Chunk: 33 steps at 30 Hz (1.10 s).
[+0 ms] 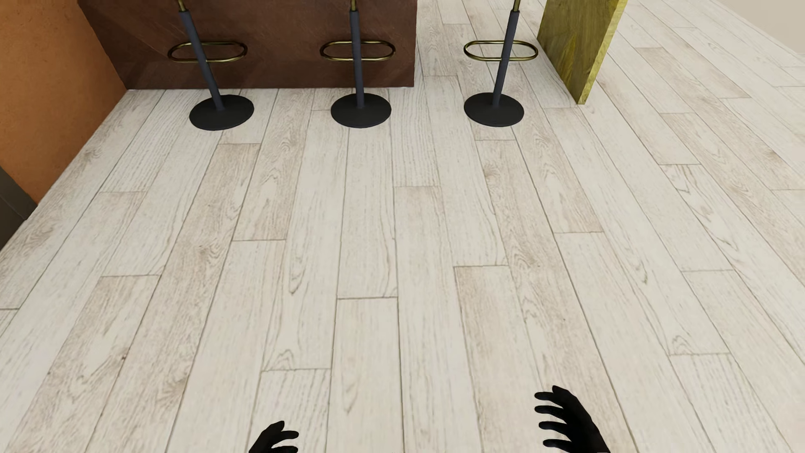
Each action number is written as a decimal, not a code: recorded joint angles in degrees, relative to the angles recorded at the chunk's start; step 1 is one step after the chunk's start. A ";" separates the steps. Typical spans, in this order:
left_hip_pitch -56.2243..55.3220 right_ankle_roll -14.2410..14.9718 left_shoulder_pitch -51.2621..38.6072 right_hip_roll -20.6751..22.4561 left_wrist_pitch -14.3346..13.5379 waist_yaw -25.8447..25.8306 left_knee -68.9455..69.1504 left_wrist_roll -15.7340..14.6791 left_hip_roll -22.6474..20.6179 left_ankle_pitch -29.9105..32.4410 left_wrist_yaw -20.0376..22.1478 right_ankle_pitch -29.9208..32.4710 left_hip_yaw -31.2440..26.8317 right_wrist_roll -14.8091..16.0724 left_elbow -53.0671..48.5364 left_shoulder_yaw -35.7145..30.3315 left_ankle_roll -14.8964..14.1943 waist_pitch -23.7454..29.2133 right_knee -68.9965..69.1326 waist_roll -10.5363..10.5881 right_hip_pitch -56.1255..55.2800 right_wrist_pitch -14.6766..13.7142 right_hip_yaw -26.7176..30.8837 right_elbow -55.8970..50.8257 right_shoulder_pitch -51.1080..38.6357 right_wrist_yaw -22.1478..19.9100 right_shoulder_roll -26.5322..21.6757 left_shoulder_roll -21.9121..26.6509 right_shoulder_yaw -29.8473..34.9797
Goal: Turn around
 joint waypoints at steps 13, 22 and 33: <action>0.07 0.60 -1.42 -0.87 -1.44 1.56 -0.79 -1.32 -0.83 -0.22 -0.45 -0.52 0.08 -0.87 -0.85 -1.00 0.63 3.34 -0.57 1.71 0.15 -1.01 0.04 0.84 0.26 -0.62 0.46 0.62 -0.48; 0.31 0.90 0.45 -0.89 -0.06 2.45 -1.14 0.26 -1.08 0.53 0.98 0.56 0.03 1.05 -0.92 -0.57 0.95 1.29 -1.84 0.88 0.98 0.40 0.29 -0.26 -0.49 -2.53 0.88 -0.29 0.74; -0.40 0.86 -0.95 -0.08 -1.34 0.49 -0.67 0.57 -0.49 0.67 -0.65 1.57 -0.09 -1.73 -0.16 0.36 0.95 1.16 -2.96 0.60 0.96 -0.72 0.50 0.36 0.11 0.87 1.15 0.82 0.24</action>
